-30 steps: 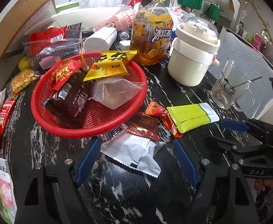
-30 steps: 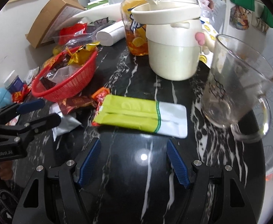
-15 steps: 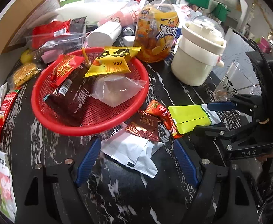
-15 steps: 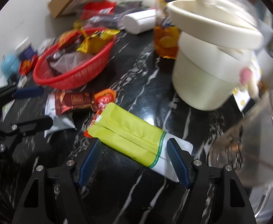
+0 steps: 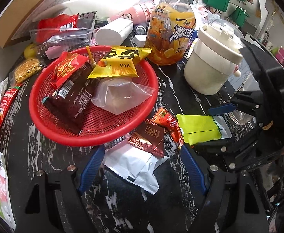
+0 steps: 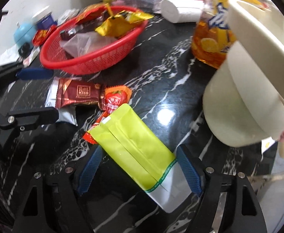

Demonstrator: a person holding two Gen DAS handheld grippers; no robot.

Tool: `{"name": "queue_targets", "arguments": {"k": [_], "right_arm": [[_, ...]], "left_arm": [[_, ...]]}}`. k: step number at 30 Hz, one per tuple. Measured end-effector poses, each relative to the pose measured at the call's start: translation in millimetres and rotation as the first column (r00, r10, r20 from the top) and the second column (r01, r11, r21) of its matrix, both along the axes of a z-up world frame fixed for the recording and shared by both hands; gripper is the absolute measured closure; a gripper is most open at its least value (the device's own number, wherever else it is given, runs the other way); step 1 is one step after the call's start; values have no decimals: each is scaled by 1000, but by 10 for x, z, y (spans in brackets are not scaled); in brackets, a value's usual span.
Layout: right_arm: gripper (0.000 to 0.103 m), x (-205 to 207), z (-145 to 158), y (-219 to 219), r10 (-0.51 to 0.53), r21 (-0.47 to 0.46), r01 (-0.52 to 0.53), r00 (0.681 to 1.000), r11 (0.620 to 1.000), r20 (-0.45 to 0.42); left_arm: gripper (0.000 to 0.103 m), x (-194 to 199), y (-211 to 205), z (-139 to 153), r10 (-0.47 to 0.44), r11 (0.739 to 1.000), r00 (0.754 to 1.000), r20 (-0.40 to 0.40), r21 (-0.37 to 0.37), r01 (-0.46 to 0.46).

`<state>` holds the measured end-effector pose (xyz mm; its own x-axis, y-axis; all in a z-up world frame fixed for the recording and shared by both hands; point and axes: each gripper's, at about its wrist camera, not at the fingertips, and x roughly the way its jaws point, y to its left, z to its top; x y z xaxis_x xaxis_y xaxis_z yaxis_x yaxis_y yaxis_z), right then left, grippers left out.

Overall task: Organize snacks
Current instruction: 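Grasp the white packet with the left gripper while the right grasps the green packet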

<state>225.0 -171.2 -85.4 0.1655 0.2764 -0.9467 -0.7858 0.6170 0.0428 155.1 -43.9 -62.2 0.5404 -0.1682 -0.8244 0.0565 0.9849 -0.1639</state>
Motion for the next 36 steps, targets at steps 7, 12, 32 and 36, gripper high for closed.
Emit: {"name": "queue_targets", "arguments": {"k": [7,12,32,36], "right_arm": [[20,29,-76,89,43,-58,-43,999,997,2],[59,-85,-5,59,46,-24,-46,999,999,18],[60,-709,-15,-160,-207,91,201,976,975,62],[60,-800,-11,-188,-253,107,245,966,963,60]], "left_arm": [[23,35,27,-29,2,1000,1000,-3,4,-2],[23,54,12,-74,-41,999,999,7,-8,41],[41,-90,-40,-286,-104,995,995,-9,10,104],[41,-258,-62,-277,-119,993,993,-19,-3,119]]}}
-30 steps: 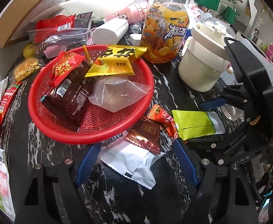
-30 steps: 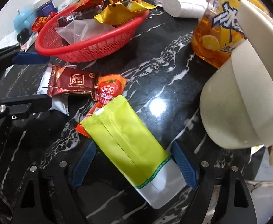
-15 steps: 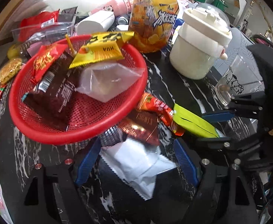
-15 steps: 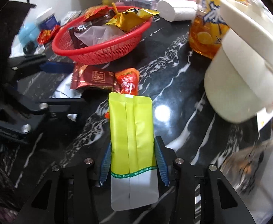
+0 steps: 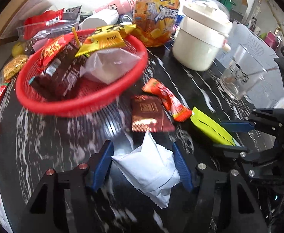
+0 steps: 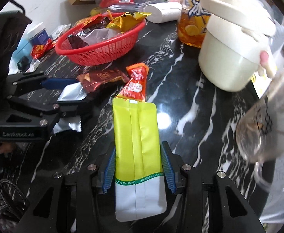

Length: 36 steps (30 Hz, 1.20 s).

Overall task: Organize snacks
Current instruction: 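Grasp the white packet with the left gripper while the right grasps the green packet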

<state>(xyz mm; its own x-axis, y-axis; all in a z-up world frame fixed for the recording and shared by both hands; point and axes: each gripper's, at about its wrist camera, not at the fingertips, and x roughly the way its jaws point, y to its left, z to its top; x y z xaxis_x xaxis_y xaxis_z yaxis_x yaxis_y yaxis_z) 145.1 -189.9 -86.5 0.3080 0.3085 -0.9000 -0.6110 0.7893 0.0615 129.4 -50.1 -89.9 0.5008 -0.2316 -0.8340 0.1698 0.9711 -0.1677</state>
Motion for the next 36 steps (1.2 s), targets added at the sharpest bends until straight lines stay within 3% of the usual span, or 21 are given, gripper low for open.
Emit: {"name": "queue_targets", "arguments": {"k": [7,19,23,28,36], "right_arm": [[60,-307,11,-60,-42,-14,42,999,999,5],[57,-770,21,-156,-116,4,116,993,993,-27],[56,-828,26,-180,-141,7,141,989,990,-34],[51,-910,30,-173,-146,4,146,989,989,-30],[41,-980,21,-137,-144,2,144,989,990,-20]], "left_arm": [[41,-303,-65,32,-23,1000,1000,-16,-17,22],[38,-544,-228,59,-90,995,996,-20,38,91],[36,-635,-177,205,-95,995,995,41,38,93],[36,-797,-99,353,-111,993,986,128,60,104],[36,-818,-138,220,-221,975,972,82,19,220]]}}
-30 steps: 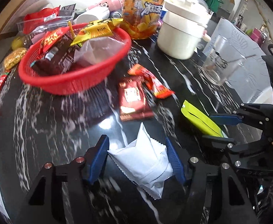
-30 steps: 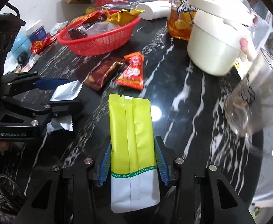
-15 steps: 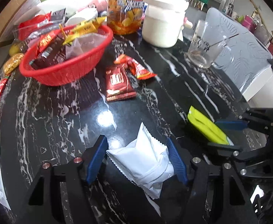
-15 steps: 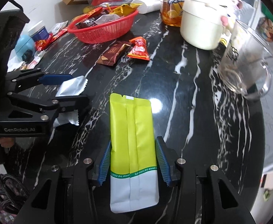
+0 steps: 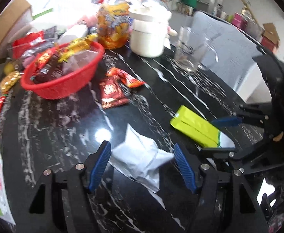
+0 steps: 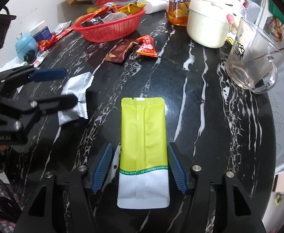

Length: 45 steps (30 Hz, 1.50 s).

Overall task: Organize snacks
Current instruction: 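Grasp the white packet with the left gripper while the right grasps the green packet, then lift and carry the white packet and green packet with both grippers over the basket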

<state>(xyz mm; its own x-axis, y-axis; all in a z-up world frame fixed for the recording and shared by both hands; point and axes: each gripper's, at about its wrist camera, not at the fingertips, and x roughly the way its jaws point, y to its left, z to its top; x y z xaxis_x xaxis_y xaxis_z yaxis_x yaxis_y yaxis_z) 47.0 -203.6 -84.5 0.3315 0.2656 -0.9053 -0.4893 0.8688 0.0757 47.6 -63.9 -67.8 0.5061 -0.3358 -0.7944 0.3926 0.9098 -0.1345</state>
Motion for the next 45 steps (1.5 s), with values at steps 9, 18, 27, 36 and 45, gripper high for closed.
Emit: {"name": "queue_targets", "arguments": {"k": [9,18,27,36,45], "right_arm": [[33,-43,-14,24,6,-19,-6,1000,1000,8],[29,-42,-29,27,9,-42,-9,1000,999,18],[29,-27,-41,0,-20,-65,22,999,998,44],[58,-46,-3,4,-13,-46,16,997,999,75],[61,-80,69,-31,-47,34,44,995,998,91]], "left_arm": [[28,34,-45,-63,-44,999,999,10,29,44],[23,101,-133,-230,-104,986,995,-4,132,104],[23,30,-16,-241,-31,995,999,10,90,30],[61,63,39,-193,60,996,998,-6,67,-59],[62,22,122,-97,92,996,995,-34,-21,-92]]}}
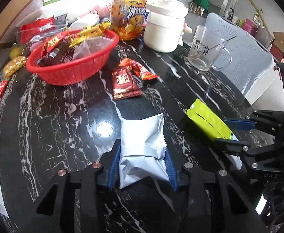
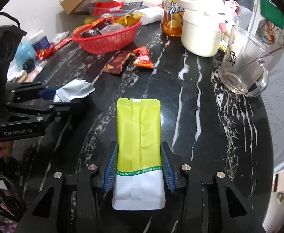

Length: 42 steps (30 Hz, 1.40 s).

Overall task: Organize snacks
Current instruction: 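Lift and carry the white packet and green packet with both grippers over the basket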

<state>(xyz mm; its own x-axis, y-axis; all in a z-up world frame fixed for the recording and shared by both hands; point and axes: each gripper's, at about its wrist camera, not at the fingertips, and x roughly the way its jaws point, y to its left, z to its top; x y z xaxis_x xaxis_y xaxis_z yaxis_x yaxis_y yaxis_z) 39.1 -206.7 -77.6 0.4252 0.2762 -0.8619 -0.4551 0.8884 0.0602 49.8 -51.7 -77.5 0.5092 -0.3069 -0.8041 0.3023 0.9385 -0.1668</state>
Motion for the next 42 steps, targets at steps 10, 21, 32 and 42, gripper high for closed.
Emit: {"name": "queue_targets", "arguments": {"k": [10,21,32,42], "right_arm": [[61,-62,138,5,-31,80,30,999,996,11],[60,-126,381,107,-6,129,-2,998,992,62],[60,-16,750,285,37,173,-62,988,983,147],[60,190,1043,459,54,203,-99,975,974,217]], "left_arm": [[62,-48,2,300,9,1000,998,63,-24,-8],[62,-60,70,515,46,998,993,106,-53,-41],[62,-47,218,830,95,992,979,183,-95,-79],[62,76,381,1145,140,985,955,260,-135,-108]]}}
